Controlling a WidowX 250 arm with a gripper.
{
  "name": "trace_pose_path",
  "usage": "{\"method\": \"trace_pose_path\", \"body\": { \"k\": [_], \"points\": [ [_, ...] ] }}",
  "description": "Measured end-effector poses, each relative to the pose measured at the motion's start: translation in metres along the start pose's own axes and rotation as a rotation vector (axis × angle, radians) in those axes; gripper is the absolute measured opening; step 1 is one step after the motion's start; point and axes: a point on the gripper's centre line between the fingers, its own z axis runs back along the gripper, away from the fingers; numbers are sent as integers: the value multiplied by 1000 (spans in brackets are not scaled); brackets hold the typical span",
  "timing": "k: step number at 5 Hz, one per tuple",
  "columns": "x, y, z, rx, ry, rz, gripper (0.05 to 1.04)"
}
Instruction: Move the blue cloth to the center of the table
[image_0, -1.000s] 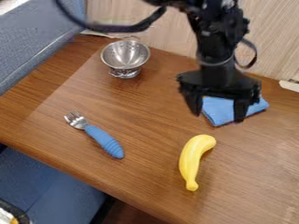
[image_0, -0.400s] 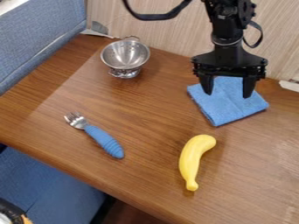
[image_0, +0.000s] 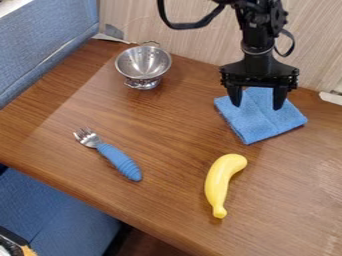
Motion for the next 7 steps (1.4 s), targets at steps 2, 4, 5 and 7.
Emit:
{"method": "trace_pose_path", "body": {
  "k": [2,4,5,7],
  "points": [
    [1,5,-25,36,-15,-7,1001],
    [6,5,-29,42,-32,-12,1001],
    [0,14,-30,52,-21,1,1000],
    [-17,41,-25,114,22,36,999]
  ]
}}
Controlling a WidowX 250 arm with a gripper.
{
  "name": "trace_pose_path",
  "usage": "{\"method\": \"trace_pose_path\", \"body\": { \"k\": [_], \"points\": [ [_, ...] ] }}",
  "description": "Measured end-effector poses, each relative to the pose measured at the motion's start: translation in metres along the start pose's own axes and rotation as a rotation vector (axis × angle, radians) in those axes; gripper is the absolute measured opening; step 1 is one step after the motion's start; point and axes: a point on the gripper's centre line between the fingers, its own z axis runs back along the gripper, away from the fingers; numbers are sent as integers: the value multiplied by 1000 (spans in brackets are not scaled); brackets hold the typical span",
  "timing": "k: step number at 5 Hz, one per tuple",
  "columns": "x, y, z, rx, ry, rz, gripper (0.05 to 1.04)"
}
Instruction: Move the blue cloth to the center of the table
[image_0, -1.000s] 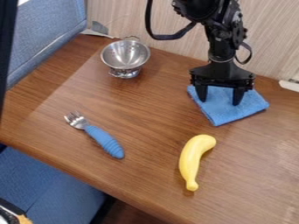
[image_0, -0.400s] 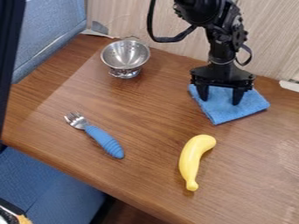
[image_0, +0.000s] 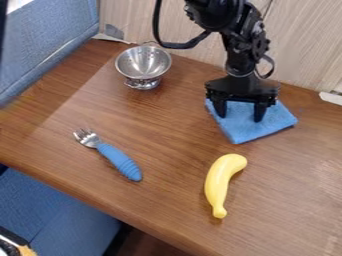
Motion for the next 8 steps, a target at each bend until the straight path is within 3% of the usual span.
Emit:
{"method": "trace_pose_path", "body": {
  "k": [2,4,6,8],
  "points": [
    [-12,35,4,83,30,38,999],
    [-39,69,13,161,65,81,1001],
    [-80,97,28,207,123,142,1001],
    [-99,115,38,242,137,202,1000]
  ]
}}
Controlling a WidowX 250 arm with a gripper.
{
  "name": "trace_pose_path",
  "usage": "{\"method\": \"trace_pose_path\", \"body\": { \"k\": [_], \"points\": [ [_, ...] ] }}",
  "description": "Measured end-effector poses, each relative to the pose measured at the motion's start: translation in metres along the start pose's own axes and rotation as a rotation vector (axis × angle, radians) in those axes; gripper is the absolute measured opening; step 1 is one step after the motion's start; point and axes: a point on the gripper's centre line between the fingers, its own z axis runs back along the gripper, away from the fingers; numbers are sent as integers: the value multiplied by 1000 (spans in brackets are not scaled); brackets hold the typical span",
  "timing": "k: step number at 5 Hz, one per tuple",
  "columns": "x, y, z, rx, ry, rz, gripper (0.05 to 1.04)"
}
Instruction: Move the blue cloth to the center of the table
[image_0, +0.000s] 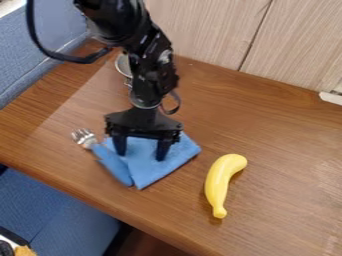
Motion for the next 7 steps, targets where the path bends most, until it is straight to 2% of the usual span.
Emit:
{"method": "trace_pose_path", "body": {
  "k": [1,2,3,4,5,6,7],
  "points": [
    [0,-1,0,-10,6,-5,999],
    [8,-9,14,-63,-33,9,998],
    [16,-13,24,-90,-59,17,998],
    [23,-20,47,-125,-105,21,998],
    [24,-17,79,-149,-163,43,998],
    [23,-17,101,-209,-211,25,998],
    [24,-15,101,-206,-210,26,998]
  ]
}}
